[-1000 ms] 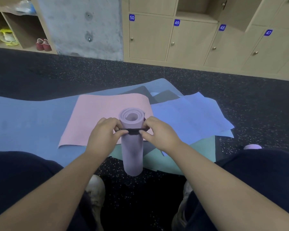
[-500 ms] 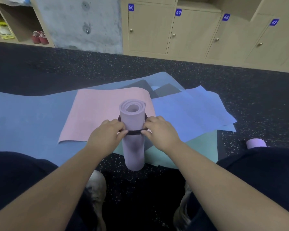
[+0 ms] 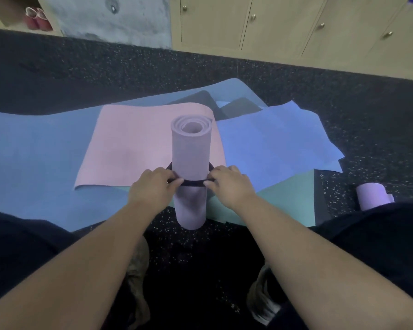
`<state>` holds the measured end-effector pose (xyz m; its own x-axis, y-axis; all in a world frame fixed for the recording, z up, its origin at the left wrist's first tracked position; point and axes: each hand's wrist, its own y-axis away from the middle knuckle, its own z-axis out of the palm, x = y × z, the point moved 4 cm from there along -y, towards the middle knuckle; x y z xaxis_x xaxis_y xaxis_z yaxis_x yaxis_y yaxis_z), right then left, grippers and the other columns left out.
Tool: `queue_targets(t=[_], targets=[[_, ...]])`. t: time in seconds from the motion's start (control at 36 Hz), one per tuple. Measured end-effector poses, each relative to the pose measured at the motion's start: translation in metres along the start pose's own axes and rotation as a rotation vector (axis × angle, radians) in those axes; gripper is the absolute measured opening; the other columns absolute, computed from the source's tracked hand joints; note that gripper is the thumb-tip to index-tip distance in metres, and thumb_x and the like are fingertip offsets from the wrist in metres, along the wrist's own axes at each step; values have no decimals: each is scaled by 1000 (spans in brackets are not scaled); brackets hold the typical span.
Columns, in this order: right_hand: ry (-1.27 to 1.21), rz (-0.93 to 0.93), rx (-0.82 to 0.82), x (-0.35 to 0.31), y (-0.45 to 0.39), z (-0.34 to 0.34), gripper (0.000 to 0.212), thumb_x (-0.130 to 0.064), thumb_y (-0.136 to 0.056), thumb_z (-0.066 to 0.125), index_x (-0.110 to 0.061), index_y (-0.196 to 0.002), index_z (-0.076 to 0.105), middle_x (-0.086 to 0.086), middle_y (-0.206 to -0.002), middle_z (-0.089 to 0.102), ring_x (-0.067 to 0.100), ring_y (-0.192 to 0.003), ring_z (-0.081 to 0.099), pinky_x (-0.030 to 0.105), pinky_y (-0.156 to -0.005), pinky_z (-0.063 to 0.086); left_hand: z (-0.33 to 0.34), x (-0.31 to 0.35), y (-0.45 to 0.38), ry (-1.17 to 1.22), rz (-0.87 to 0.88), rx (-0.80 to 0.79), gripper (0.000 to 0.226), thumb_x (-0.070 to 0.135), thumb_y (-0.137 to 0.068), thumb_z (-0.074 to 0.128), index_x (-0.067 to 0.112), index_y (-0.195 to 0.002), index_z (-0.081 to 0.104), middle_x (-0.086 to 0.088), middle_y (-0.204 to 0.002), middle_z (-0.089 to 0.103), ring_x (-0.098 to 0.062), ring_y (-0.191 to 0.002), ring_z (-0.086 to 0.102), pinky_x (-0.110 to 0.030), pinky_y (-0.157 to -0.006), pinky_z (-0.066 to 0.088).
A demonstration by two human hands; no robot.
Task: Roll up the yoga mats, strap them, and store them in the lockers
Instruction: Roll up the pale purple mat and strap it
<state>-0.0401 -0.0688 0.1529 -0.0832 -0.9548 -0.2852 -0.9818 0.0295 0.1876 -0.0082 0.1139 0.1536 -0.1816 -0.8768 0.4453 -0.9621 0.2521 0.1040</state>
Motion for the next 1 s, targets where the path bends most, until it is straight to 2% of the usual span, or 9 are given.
queue_targets(t=[0.19, 0.31, 0.36, 0.44, 0.56, 0.67, 0.72, 0.83, 1.0], targets=[[-67, 28, -8, 6, -10, 5, 24, -34, -101, 46, -16, -111, 58, 0, -125, 54, 26, -117, 43, 38, -88, 36, 7, 8, -14, 107, 59, -47, 21, 34, -98, 52, 19, -105, 64, 0, -112, 59, -20, -103, 55, -34, -84, 44], [-323, -10, 106, 6, -9, 2, 23, -19, -97, 52, -8, -118, 51, 2, -129, 46, 26, -111, 52, 42, -91, 44, 6, 20, -15, 164, 210, -26, 13, 23, -95, 58, 12, -102, 61, -3, -108, 53, -20, -94, 56, -31, -85, 43], [-450, -21, 146, 4, -7, 2, 30, -16, -94, 56, -9, -122, 45, -2, -142, 35, 27, -111, 56, 46, -92, 46, 2, 27, -14, 203, 237, 42, 7, 20, -94, 59, 13, -96, 58, -1, -103, 50, -20, -86, 55, -34, -82, 45], [-605, -6, 183, -1, -2, -3, 65, -17, -88, 67, -17, -141, 29, -7, -158, 12, 25, -123, 53, 44, -99, 45, -9, 37, -13, 273, 265, 148, 6, 19, -93, 59, 13, -93, 56, 2, -97, 47, -22, -83, 56, -43, -83, 49], [-811, 57, 227, -4, 5, -22, 96, -22, -85, 73, -20, -154, 5, -14, -141, 33, 8, -122, 46, 27, -101, 39, -24, 57, -7, 341, 293, 225, 12, 21, -93, 59, 10, -98, 57, 6, -101, 45, -19, -87, 57, -43, -86, 49], [-899, 4, 316, -6, 17, -42, 81, -15, -81, 77, -19, -145, 27, -30, -118, 42, 0, -109, 48, 1, -80, 38, -47, 80, 5, 434, 312, 300, 10, 18, -92, 62, 10, -97, 59, 11, -100, 43, -16, -91, 57, -42, -88, 50], [-934, -22, 347, -8, 22, -54, 85, -14, -78, 79, -22, -145, 26, -26, -121, 46, 4, -113, 51, 7, -87, 42, -62, 92, 13, 479, 332, 342, 7, 16, -91, 63, 12, -95, 59, 14, -99, 41, -14, -92, 58, -41, -90, 50], [-912, -86, 427, -18, 33, -86, 108, -32, -67, 82, -38, -148, 12, -9, -142, 44, 12, -126, 51, 42, -100, 47, -96, 116, 28, 534, 394, 437, 7, 17, -91, 63, 13, -94, 59, 10, -105, 42, -9, -90, 56, -34, -92, 49], [-754, -108, 551, -13, 56, -156, 93, -30, -71, 81, -29, -143, 22, -11, -130, 50, 14, -114, 55, 41, -91, 50, -139, 157, 49, 530, 529, 517, 7, 13, -91, 63, 13, -97, 59, 5, -107, 40, -15, -95, 57, -38, -90, 51]])
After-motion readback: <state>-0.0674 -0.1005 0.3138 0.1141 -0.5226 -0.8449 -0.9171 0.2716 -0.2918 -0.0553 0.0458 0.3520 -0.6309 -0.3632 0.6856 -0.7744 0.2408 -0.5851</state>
